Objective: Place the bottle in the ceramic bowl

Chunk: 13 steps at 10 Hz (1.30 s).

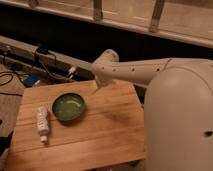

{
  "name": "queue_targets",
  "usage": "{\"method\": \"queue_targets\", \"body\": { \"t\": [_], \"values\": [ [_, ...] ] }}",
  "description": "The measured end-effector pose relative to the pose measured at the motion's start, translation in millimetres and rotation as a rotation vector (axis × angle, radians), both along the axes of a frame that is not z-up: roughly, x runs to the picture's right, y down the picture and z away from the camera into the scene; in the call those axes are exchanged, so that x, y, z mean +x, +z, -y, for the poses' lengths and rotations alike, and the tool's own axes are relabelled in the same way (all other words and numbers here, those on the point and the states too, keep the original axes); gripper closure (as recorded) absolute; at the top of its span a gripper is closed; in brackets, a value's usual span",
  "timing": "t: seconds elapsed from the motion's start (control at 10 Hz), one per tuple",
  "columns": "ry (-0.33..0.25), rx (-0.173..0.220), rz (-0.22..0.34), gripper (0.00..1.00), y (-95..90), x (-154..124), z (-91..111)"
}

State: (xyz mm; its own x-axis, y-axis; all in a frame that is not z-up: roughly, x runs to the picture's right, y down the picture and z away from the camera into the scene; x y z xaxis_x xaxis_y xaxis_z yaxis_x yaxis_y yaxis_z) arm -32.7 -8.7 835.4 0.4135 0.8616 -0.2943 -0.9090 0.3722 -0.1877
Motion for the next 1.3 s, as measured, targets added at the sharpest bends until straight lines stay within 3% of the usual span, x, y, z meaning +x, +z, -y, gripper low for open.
{"method": "queue_targets", "body": {
  "t": [0.2,0.3,0.8,1.0,1.3],
  "values": [
    [-0.084,0.006,0.035,0.2,-3.2,-47.1,-6.6],
    [-0.161,0.003,0.07,0.2,-9.4,-77.3,-13.8],
    [-0.189,-0.006,0.076,0.2,-10.4,-78.8,-14.3],
    [-0.26,-0.003,0.095,0.2,-27.0,-89.0,-15.3],
    [-0.342,-0.01,0.144,0.2,-63.8,-118.6,-39.4]
  ]
}}
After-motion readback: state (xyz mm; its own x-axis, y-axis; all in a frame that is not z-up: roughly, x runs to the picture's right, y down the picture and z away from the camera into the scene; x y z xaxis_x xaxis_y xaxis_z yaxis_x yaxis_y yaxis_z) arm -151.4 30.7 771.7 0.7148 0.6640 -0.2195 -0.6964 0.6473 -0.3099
